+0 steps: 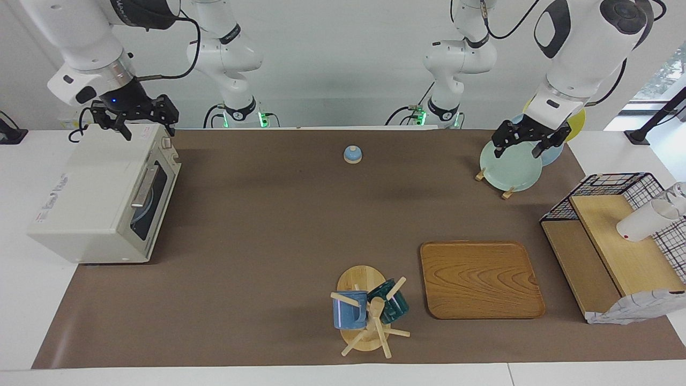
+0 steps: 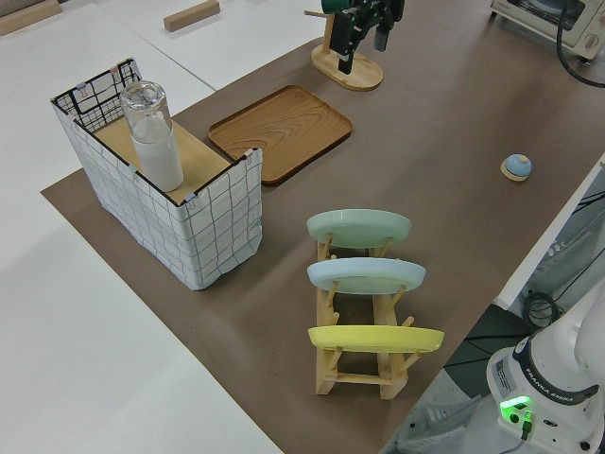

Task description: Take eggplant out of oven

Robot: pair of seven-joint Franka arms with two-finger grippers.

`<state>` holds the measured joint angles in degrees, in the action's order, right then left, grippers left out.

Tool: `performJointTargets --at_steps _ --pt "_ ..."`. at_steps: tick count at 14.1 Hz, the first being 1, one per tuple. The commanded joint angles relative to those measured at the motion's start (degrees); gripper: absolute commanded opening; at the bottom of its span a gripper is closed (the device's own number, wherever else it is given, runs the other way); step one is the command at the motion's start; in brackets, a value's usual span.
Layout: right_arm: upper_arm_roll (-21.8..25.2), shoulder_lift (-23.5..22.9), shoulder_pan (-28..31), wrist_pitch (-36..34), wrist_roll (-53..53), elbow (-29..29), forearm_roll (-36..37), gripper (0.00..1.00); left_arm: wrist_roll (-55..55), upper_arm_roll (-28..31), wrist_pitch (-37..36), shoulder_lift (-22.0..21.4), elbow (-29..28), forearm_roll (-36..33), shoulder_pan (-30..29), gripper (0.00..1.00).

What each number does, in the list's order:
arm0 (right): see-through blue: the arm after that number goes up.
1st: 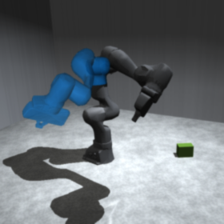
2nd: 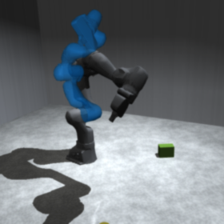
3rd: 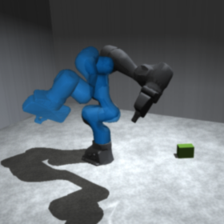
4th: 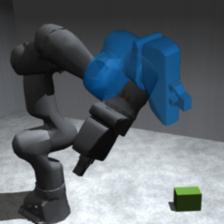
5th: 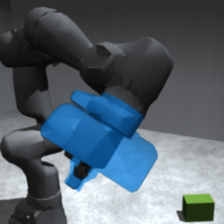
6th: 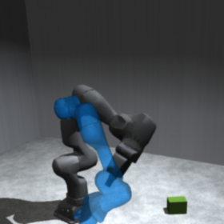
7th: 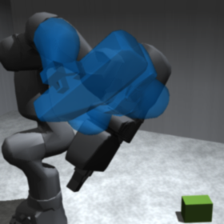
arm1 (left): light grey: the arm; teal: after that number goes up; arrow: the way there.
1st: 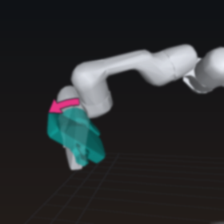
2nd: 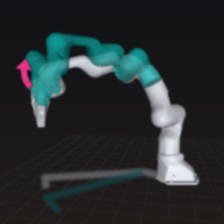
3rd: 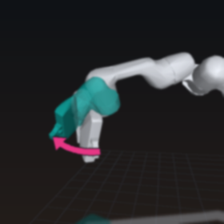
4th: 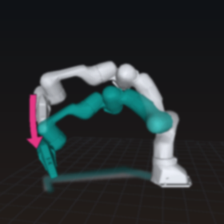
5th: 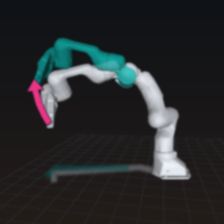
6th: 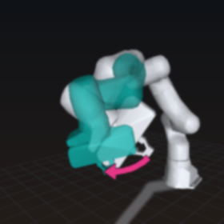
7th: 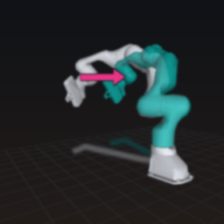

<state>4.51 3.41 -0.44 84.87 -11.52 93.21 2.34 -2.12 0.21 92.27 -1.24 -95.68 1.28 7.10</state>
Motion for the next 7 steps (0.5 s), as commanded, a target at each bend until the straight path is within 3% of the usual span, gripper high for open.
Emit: performJointTargets --at_steps 1,7 --pt "0.0 1.0 0.1 -0.5 1.1 0.7 -1.5 1.00 0.1 0.1 0.4 -1.1 -1.1 0.0 -0.1 1.00" --pt "0.1 1.2 0.9 0.3 0.0 1.8 -1.5 1.00 0.1 0.1 0.5 -1.1 -1.1 0.0 -0.1 1.00"
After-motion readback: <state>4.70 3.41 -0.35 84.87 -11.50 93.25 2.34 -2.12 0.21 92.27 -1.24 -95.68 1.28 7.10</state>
